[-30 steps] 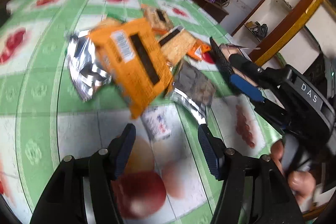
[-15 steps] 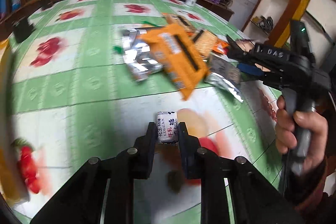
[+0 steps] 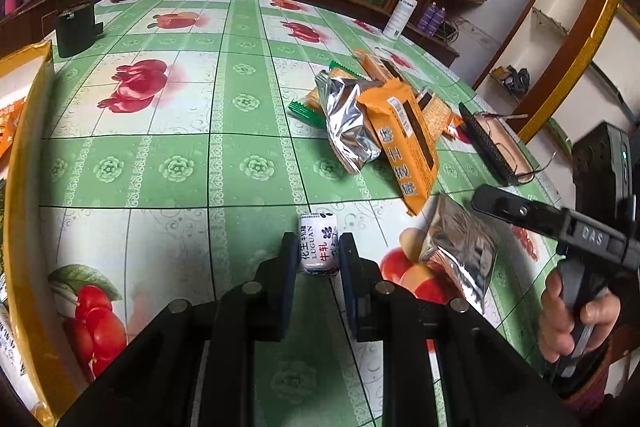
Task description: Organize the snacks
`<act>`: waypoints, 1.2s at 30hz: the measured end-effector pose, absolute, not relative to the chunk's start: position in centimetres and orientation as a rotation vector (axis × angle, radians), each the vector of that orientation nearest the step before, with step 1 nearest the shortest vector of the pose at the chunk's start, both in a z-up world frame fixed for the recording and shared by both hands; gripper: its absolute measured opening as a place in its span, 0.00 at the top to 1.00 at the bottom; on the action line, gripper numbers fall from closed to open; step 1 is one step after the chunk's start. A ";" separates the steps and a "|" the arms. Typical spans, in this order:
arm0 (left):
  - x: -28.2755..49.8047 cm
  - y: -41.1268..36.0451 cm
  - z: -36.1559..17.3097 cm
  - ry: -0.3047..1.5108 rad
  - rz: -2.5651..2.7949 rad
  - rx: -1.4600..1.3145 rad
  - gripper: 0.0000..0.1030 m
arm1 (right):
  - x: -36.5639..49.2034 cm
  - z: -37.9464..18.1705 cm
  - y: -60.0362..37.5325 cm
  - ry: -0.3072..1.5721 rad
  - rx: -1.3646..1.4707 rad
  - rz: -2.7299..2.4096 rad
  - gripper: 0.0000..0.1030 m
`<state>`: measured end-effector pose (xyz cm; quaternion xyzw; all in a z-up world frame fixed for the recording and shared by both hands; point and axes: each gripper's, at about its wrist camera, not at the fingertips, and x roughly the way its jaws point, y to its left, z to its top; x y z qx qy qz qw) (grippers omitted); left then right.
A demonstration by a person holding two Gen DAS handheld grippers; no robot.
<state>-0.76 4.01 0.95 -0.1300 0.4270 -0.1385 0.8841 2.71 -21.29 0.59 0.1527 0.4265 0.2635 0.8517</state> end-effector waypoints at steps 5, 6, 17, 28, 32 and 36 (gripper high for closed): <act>-0.6 4.4 0.8 0.880 -0.297 -0.302 0.81 | 0.6 -0.1 -21.8 0.934 0.402 0.508 0.28; -0.6 4.5 0.8 0.880 -0.299 -0.305 0.81 | 0.3 -0.1 -21.7 0.935 0.404 0.511 0.28; -0.6 5.6 0.9 0.869 -0.266 -0.325 0.81 | -3.1 2.5 -17.7 0.821 0.263 0.647 0.22; -0.7 6.0 0.9 0.867 -0.263 -0.336 0.81 | 2.5 2.1 -17.1 0.904 0.202 0.660 0.21; -0.7 6.1 0.9 0.867 -0.263 -0.343 0.81 | 5.0 1.0 -16.6 0.963 0.250 0.684 0.21; -0.7 6.1 0.9 0.867 -0.263 -0.343 0.81 | 4.2 0.3 -16.4 1.034 0.241 0.754 0.21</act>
